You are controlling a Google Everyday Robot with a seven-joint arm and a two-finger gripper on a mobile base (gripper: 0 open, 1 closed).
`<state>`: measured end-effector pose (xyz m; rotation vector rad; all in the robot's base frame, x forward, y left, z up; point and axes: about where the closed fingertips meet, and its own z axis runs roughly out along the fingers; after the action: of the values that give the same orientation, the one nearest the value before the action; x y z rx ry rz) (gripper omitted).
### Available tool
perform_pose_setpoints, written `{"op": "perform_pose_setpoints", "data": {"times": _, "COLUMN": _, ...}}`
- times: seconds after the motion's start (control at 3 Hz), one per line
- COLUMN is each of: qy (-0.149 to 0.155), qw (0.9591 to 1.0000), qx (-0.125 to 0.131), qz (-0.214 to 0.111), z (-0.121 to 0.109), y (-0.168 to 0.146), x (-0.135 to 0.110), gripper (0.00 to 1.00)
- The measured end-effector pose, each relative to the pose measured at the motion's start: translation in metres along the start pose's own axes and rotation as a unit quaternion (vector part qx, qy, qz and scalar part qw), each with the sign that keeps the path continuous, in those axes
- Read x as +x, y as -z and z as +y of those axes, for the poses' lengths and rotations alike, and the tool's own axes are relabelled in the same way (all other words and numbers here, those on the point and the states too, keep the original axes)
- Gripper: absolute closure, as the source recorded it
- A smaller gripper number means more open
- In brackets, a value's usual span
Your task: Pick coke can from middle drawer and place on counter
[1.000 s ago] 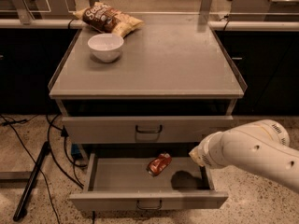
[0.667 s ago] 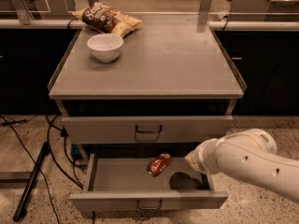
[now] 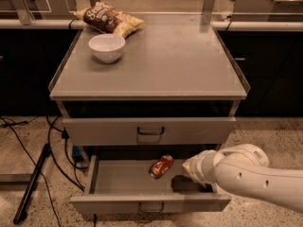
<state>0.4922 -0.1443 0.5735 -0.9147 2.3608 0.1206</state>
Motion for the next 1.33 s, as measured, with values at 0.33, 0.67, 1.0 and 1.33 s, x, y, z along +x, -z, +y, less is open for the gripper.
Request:
{"op": "perform_pose_setpoints", "data": {"times": 0.33, "qy": -0.019, "qw": 0.9998, "qx": 0.010, "qz": -0.002, "z": -0.013, "y": -0.006, "x": 0.011, "gripper": 1.00}}
{"op": "perform_pose_setpoints", "data": {"times": 0.67, "qy": -0.043, "qw": 0.9988, "qx": 0.010, "qz": -0.019, "z": -0.021, "y": -0.019, "x": 0.015, "gripper": 1.00}}
{"op": "perform_pose_setpoints", "data": {"times": 1.0, "qy": -0.059, "qw": 0.9976, "qx": -0.002, "qz": -0.037, "z": -0.019, "y": -0.039, "x": 0.016, "gripper": 1.00}}
{"op": "perform_pose_setpoints", "data": {"times": 1.33, "qy": -0.067, "qw": 0.9960, "qx": -0.023, "qz": -0.055, "z": -0.004, "y": -0.068, "x": 0.015, "gripper": 1.00}}
